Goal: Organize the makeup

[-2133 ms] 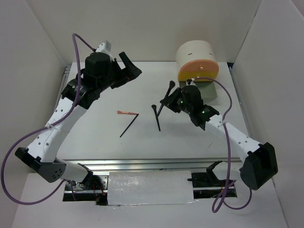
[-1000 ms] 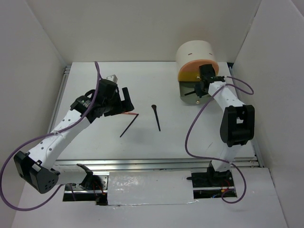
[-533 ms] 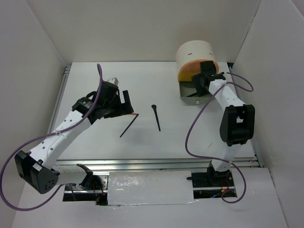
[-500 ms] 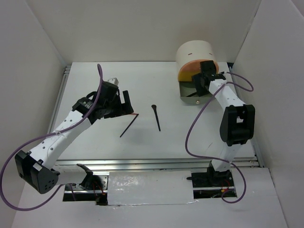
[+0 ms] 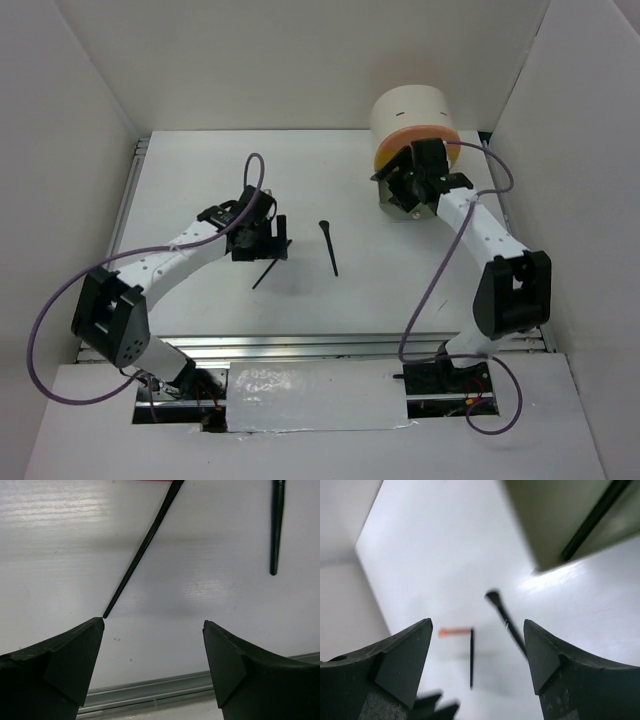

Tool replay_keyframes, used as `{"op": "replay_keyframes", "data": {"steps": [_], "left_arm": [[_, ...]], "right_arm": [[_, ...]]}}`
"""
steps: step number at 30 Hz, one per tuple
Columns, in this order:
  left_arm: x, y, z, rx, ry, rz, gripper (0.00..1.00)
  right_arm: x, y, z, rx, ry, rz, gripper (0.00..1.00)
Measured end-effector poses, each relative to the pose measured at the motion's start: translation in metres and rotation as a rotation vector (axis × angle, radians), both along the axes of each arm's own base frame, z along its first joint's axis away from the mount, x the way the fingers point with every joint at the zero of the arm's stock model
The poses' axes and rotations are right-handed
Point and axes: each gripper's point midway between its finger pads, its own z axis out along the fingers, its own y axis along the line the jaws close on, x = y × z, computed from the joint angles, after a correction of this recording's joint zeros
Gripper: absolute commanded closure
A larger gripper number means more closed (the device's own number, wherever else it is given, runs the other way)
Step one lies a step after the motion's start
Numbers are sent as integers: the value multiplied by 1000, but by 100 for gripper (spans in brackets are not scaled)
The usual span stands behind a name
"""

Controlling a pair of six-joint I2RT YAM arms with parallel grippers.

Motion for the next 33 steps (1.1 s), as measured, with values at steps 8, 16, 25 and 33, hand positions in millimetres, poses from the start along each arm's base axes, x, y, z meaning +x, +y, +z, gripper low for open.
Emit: {"op": "replay_keyframes", "data": {"steps": [8,16,25,33], "left_arm": [[27,-7,-56,123,90,-56,21],[56,-17,-91,191,127,-97,33],[62,-18,-100,209,135,-106,68],[56,-16,-100,196,122,-100,93]], "right_arm": [[-73,53,47,15,-179,315,19],[-96,53,52,9,-218,379,19],[-108,54,49,23,-225,404,19],[-109,55,51,28,-229,411,19]]}}
